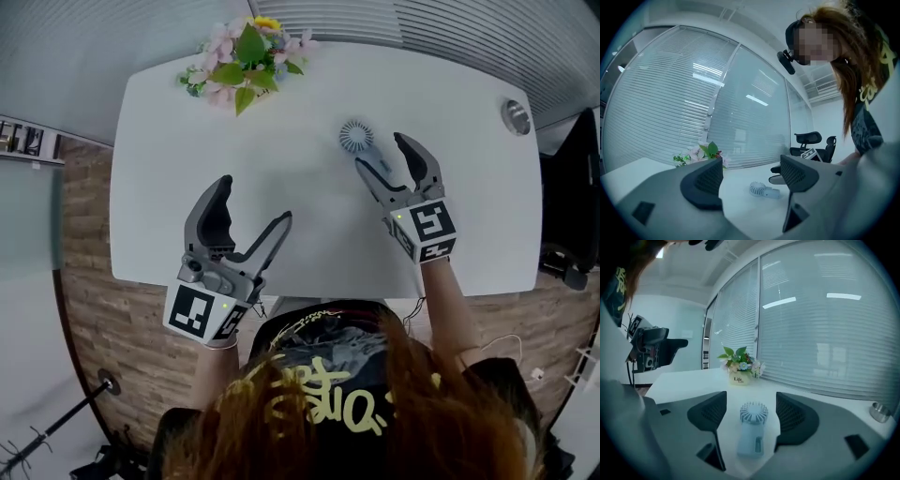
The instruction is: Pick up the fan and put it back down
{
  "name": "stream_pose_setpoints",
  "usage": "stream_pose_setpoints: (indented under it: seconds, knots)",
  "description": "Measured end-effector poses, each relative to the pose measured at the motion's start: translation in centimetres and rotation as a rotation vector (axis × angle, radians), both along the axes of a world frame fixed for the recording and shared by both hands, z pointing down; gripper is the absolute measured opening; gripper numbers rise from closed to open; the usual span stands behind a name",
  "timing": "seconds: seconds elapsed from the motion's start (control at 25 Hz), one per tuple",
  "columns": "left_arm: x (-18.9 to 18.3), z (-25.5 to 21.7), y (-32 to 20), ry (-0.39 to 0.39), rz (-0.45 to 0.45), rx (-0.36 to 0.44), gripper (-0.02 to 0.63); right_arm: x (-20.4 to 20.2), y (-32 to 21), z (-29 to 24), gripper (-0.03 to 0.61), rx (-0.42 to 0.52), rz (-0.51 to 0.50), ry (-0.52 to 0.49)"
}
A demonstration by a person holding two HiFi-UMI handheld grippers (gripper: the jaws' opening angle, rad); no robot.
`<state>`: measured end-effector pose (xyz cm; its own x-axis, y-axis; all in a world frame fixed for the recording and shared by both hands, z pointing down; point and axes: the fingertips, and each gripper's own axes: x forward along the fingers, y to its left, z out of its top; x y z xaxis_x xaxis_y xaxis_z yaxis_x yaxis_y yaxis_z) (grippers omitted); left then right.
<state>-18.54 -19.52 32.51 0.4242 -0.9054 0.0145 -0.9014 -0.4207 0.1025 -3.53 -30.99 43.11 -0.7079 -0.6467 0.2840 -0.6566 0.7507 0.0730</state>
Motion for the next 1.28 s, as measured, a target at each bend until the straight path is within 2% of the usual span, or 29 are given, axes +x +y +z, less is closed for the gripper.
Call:
stream_pose_setpoints:
  seconds: [0.4,0.8,0.96,1.16,1.28]
  knots:
    - [0.1,0.9,1.4,-0.005,-0.056,-0.034,0.382,-0.8,-0.6,6.8,0.31,-0.174,-0.053,0.13]
    - [-0.9,1.6,2.3,0.013,-0.092,-0.047,0.382,-1.0,-1.1,9.7,0.308,-0.223,-0.019,0.272]
    - [-1.3,1.6,2.3,0.024,-0.101,-0.042,0.382,-0.9,-1.6,10.1,0.307,-0.273,0.005,0.288]
    - [-2.7,1.1,1.9,0.037,-0.126,-0.029,0.373,-1.1,-1.6,10.6,0.299,-0.354,-0.02,0.295]
    - [-3.2,0.6,1.7,0.043,-0.132,-0.017,0.366,-1.0,-1.6,10.7,0.273,-0.386,-0.043,0.3]
